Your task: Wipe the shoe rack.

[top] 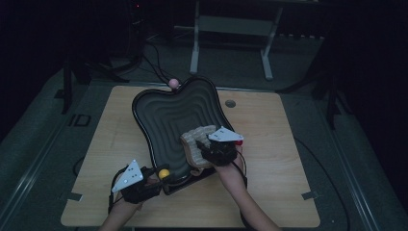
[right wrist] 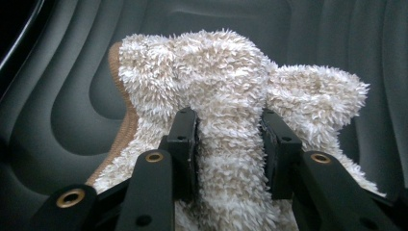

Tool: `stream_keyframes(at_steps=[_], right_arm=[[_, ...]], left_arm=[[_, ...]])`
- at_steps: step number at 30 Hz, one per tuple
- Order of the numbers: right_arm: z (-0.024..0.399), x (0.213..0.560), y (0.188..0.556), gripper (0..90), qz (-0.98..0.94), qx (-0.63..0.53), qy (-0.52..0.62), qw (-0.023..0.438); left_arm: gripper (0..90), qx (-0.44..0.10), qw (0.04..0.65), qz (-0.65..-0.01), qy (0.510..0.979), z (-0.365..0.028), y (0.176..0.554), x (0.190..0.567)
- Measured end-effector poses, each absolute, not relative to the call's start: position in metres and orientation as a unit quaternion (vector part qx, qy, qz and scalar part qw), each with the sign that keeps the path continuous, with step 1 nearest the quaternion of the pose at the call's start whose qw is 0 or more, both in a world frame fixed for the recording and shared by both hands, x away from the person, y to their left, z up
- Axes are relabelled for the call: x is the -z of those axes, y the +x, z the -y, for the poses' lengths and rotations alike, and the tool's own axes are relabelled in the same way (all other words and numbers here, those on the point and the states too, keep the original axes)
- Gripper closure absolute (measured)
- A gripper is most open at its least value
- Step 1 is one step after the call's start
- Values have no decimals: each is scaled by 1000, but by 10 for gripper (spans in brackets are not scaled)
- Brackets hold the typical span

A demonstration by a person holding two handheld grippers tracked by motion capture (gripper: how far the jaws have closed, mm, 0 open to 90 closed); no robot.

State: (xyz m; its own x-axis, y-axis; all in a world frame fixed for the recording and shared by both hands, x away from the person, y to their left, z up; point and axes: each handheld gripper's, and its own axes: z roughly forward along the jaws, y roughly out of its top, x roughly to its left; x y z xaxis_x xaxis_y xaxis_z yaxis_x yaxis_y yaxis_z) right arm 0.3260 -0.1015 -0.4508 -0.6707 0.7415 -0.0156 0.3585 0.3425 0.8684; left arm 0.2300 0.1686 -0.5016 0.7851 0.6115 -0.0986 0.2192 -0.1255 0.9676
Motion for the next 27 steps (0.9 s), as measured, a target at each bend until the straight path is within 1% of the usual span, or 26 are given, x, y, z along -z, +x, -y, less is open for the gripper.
stream_keyframes(at_steps=[6,9,11,15,24,27], right_arm=[[103,451,323,626,-792,-458,344,212],[104,448,325,623,-794,-460,343,202],[103,440,327,626,-793,-467,338,197],[98,418,335,628,-793,-475,322,204],[68,375,370,631,-791,-481,299,230],[57,365,388,632,-790,-478,307,231]], left_arm=[[591,-164,598,-285,731,-168,230,502],[591,-164,597,-284,732,-169,230,502],[591,-165,597,-284,732,-168,230,502],[591,-165,597,-283,732,-169,230,501],[591,-165,597,-282,733,-169,230,501],[591,-165,596,-283,733,-169,230,501]])
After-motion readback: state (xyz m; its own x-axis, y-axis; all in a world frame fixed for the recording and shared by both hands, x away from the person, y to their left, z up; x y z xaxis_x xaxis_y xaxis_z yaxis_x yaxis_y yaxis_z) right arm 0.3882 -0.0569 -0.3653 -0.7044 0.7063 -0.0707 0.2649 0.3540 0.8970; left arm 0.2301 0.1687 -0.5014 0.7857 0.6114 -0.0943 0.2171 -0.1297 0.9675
